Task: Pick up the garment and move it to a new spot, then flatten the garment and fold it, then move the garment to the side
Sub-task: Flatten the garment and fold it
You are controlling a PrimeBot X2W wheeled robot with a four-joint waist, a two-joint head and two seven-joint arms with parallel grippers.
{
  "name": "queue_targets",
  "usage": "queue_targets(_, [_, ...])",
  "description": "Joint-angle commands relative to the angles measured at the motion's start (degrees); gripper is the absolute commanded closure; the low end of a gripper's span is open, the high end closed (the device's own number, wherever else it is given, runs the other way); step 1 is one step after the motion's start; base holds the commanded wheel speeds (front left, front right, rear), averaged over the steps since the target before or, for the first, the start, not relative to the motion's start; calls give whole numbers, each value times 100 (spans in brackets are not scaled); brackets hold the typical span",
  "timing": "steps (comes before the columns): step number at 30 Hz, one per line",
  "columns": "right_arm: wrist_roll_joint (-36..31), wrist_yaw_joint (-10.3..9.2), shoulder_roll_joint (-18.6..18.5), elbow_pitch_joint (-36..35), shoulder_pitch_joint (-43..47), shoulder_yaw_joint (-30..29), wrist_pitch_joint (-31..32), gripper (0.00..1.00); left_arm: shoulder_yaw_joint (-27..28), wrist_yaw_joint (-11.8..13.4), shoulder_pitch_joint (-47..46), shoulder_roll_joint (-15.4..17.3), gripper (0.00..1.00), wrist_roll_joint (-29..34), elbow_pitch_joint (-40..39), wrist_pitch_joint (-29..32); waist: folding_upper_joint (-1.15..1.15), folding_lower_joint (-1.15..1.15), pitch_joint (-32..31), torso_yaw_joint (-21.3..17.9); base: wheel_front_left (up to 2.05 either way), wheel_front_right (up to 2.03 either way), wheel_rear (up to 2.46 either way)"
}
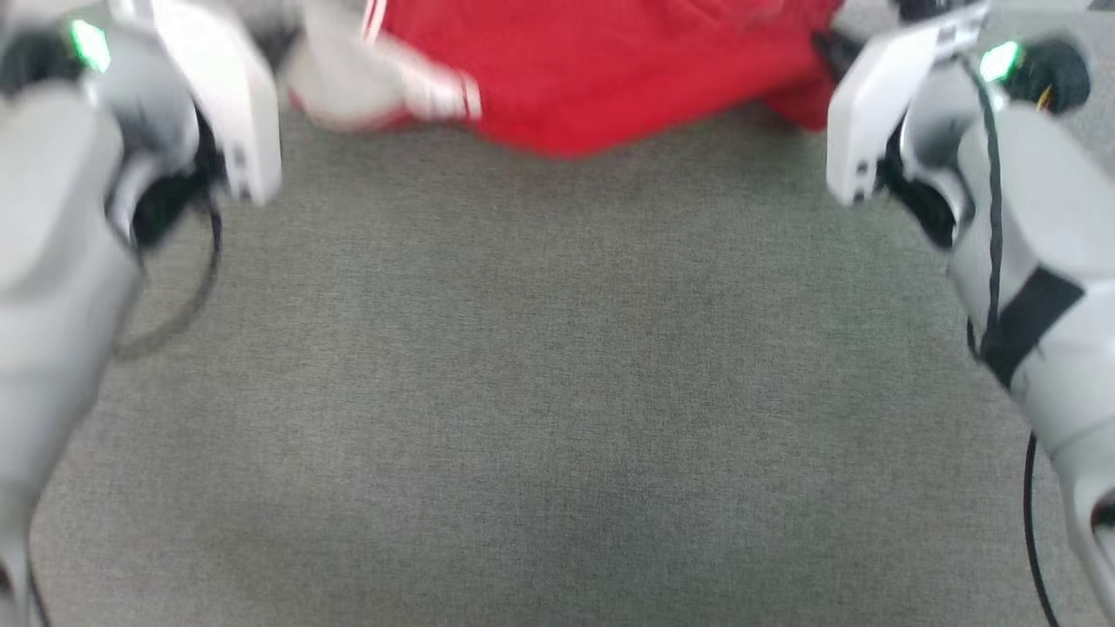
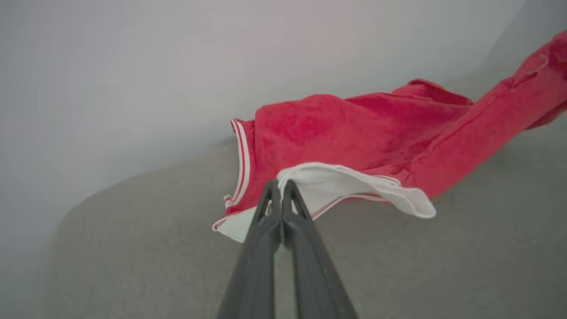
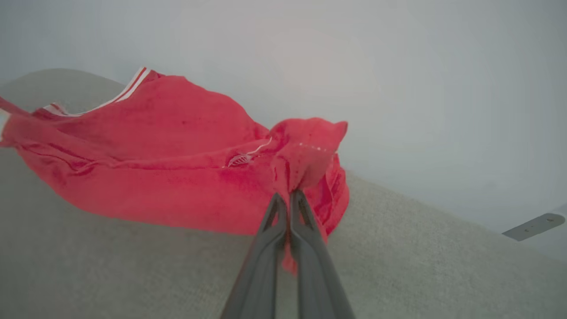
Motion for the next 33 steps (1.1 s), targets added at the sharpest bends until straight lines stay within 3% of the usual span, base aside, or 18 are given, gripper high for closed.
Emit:
queue_targets(1, [120, -13, -67, -82, 154, 50, 41, 100, 17, -5, 164, 32, 100, -193, -81, 109, 0, 0, -37, 17, 0, 0, 0])
queue_targets(4, [466, -13, -337, -518, 577, 396, 153, 100, -19, 53, 753, 319, 100, -537, -487, 600, 0, 0, -95, 16, 0, 0, 0])
queue_targets(8, [907, -12, -706, -1181, 1181, 748, 315, 100, -66, 432, 1553, 702, 100, -848, -1328, 1080, 0, 0, -168, -2, 0, 0, 0])
queue_targets(17, [1509, -13, -1669, -2788, 2531, 964, 483, 100, -12, 1844, 3445, 1751, 100, -1501, -3769, 1406, 0, 0, -244, -80, 0, 0, 0])
queue_targets(22, [1665, -11, -2167, -3706, 3264, 971, 802, 100, 4, 2492, 4239, 2205, 100, -1764, -4750, 1425, 0, 0, -225, -112, 0, 0, 0])
queue_targets(29, [1977, -10, -2762, -4807, 4155, 967, 1302, 100, -34, 3203, 5057, 2594, 100, -2141, -5685, 1496, 0, 0, -186, -155, 0, 0, 0])
queue_targets(33, [2101, -10, -2923, -5110, 4487, 860, 1437, 100, -39, 3369, 5253, 2693, 100, -2182, -5946, 1480, 0, 0, -142, -152, 0, 0, 0])
